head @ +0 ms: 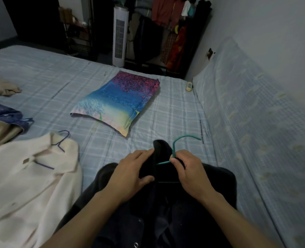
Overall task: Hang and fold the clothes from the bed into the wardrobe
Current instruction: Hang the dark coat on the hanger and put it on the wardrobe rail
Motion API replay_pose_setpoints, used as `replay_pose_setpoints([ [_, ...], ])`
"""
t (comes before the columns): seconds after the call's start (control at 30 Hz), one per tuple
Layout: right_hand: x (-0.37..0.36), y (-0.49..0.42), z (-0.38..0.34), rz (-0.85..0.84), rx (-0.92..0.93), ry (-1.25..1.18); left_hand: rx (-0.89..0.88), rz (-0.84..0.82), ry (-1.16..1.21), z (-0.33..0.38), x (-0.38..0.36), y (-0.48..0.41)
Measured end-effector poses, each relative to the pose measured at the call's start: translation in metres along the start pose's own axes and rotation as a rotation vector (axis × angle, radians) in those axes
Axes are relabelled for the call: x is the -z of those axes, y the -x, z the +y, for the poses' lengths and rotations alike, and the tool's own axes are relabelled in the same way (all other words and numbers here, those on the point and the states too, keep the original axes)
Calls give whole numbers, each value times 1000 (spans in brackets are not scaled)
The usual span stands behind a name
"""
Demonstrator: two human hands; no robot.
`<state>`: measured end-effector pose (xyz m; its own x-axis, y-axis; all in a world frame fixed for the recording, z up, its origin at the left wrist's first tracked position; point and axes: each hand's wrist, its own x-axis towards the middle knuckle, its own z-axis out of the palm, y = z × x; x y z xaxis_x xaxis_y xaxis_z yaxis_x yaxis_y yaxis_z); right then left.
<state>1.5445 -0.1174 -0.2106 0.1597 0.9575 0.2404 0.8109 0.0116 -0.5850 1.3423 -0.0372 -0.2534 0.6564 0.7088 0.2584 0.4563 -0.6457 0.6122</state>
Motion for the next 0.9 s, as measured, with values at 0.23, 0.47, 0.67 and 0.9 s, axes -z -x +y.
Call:
replay_pose_setpoints([
  [0.23, -1, 23, -14, 33, 29, 5, -85, 103, -52, 20, -14, 10],
  [0.47, 21, 35, -25, 144, 62, -55, -10, 258, -21, 52, -4, 20],
  [0.67, 86, 41, -67, 259, 180, -109, -132, 447, -108, 121, 43, 23],
  [0.9, 172, 69, -137, 332, 351, -197, -178, 569, -302, 230, 120, 58],
])
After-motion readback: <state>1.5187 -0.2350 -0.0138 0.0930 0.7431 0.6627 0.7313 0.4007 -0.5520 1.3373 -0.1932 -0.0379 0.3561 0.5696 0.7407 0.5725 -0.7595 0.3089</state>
